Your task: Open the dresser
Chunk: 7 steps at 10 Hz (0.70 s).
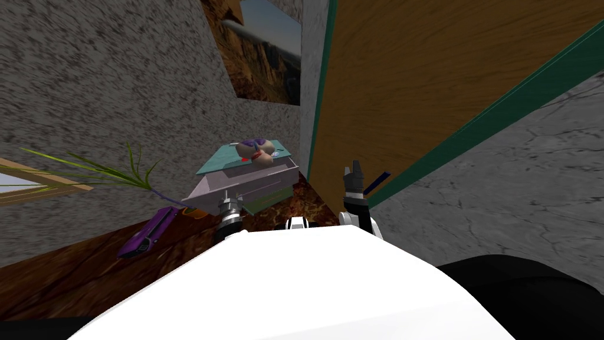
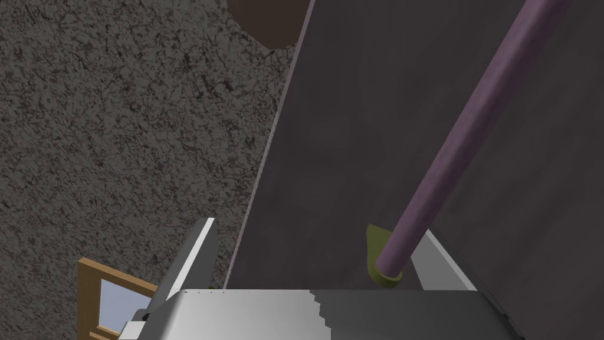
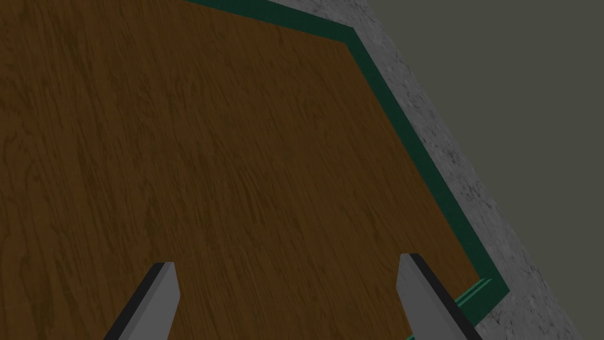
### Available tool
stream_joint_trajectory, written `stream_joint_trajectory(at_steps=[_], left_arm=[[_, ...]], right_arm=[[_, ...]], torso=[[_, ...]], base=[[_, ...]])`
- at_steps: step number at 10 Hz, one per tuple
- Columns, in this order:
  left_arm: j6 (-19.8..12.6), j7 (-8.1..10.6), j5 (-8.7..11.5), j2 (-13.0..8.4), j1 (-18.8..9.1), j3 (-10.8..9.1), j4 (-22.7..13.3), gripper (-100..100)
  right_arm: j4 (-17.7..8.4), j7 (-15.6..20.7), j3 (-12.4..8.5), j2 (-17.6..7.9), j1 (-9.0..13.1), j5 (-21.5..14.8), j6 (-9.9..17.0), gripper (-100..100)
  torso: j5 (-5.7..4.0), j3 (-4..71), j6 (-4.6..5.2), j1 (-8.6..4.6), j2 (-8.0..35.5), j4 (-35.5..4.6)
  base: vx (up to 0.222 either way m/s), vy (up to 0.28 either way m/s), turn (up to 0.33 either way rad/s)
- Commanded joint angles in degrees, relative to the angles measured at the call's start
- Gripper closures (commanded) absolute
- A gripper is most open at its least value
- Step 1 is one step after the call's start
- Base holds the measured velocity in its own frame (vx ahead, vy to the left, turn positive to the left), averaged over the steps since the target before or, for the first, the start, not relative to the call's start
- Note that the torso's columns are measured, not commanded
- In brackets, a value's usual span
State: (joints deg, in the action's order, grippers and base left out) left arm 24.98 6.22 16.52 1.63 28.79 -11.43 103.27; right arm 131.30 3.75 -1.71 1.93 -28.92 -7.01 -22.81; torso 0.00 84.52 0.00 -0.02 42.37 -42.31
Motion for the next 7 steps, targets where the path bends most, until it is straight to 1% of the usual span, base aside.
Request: stream_joint_trajectory(at_steps=[1, 2, 3, 7], left_arm=[[-3.25, -0.24, 0.44, 0.19, 1.64, -0.26, 4.47, -100], [-2.52, -0.25, 0.28, 0.27, 1.39, -0.1, 3.05, -100], [-2.84, -0.26, 0.31, 0.27, 1.47, -0.13, 3.18, 0], [-2.97, -0.28, 0.3, 0.3, 1.57, -0.12, 2.98, 0]], right_arm=[[0.0, 0.0, 0.0, 0.0, 0.0, 0.0, 0.0, 0], [0.0, 0.0, 0.0, 0.0, 0.0, 0.0, 0.0, 0], [0.0, 0.0, 0.0, 0.0, 0.0, 0.0, 0.0, 0], [0.0, 0.0, 0.0, 0.0, 0.0, 0.0, 0.0, 0]], torso=[[-0.04, 0.04, 0.0, -0.02, -0.02, -0.03], [-0.17, 0.03, -0.02, -0.12, 0.04, -0.13], [-0.12, -0.01, 0.01, -0.12, 0.05, -0.09], [-0.03, 0.04, 0.0, -0.02, -0.05, -0.01]], base=[[0.001, -0.019, -0.006], [0.0, 0.0, 0.0], [0.0, 0.0, 0.0], [0.0, 0.0, 0.0]])
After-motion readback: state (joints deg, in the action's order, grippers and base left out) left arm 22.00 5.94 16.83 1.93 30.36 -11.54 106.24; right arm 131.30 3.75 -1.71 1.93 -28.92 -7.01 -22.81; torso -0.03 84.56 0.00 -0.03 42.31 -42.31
